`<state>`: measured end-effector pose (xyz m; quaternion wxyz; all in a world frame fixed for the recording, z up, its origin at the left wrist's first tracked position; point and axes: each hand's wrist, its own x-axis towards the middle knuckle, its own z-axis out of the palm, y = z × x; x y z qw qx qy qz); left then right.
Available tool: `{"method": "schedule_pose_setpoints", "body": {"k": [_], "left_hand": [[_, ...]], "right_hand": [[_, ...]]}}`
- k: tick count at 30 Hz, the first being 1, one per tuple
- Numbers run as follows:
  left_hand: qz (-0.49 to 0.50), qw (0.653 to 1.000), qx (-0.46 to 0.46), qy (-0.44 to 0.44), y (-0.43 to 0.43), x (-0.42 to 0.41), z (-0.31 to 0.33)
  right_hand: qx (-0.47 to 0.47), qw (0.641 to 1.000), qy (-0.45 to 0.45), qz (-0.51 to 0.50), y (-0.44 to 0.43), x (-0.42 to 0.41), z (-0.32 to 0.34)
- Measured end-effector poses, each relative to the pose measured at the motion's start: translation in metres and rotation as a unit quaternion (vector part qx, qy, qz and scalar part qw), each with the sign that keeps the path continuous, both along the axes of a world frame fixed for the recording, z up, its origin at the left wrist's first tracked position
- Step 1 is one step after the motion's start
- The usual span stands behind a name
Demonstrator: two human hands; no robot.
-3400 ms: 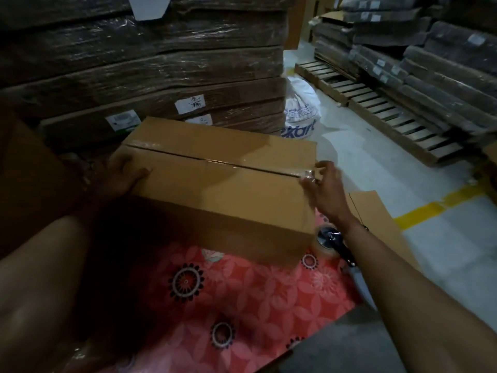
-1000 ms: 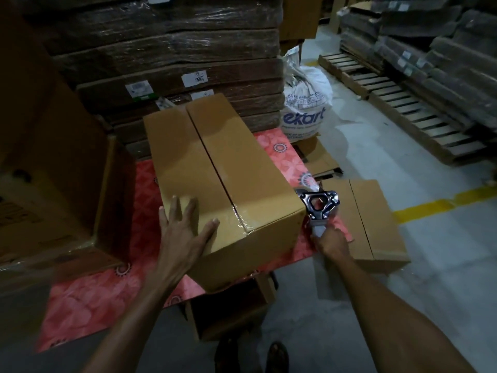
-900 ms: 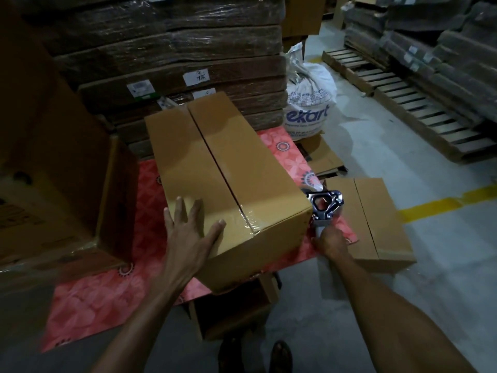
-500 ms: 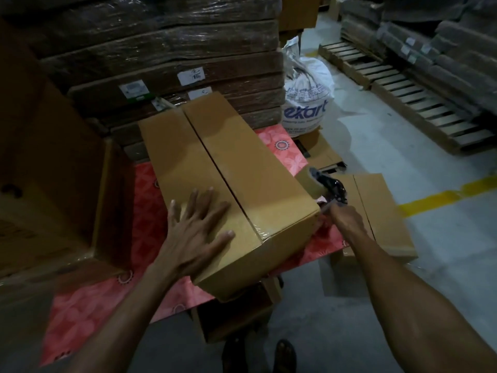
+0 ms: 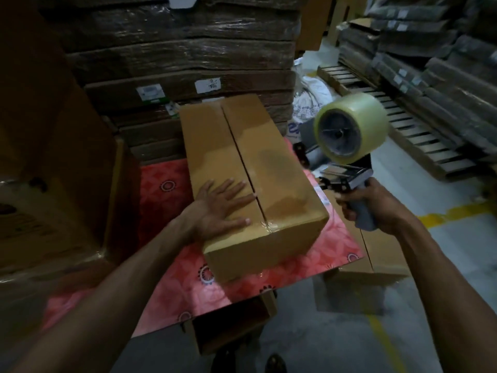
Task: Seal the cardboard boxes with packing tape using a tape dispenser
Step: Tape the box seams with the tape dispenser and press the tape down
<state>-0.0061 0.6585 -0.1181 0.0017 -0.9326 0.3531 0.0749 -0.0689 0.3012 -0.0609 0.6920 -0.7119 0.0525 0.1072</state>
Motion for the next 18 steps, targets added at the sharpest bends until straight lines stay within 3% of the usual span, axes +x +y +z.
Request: {"method": "schedule_pose_setpoints", "body": {"k": [3, 5, 6, 8, 10, 12, 13, 15, 18], "left_hand": [[-0.023, 0.996, -0.091, -0.004, 0.015, -0.006, -0.001], [0.057, 0.950, -0.306, -0.024, 0.018, -0.015, -0.001], [0.165, 0.887, -0.430, -0.035, 0.018, -0.021, 0.001], [0.373, 0.704, -0.605, 0.026, 0.015, -0.037, 0.012], [0.450, 0.533, -0.688, 0.199, 0.009, -0.053, 0.023], [0.473, 0.409, -0.702, 0.340, 0.006, -0.067, 0.038], [0.469, 0.376, -0.698, 0.388, 0.004, -0.073, 0.044], [0.443, 0.351, -0.690, 0.453, 0.002, -0.087, 0.054], [0.438, 0.288, -0.704, 0.478, -0.009, -0.105, 0.058]], "right_hand": [[-0.019, 0.995, 0.024, 0.097, 0.046, -0.004, 0.027], [-0.064, 0.986, 0.021, 0.152, 0.075, -0.003, 0.036], [-0.080, 0.980, 0.019, 0.183, 0.087, -0.002, 0.038], [-0.086, 0.969, 0.031, 0.228, 0.104, 0.005, 0.039], [-0.085, 0.959, 0.042, 0.268, 0.112, 0.015, 0.038], [-0.079, 0.945, 0.040, 0.314, 0.117, 0.027, 0.036], [-0.074, 0.939, 0.034, 0.333, 0.118, 0.032, 0.035], [-0.070, 0.928, 0.028, 0.364, 0.117, 0.040, 0.033], [-0.061, 0.915, 0.031, 0.397, 0.108, 0.043, 0.033]]}}
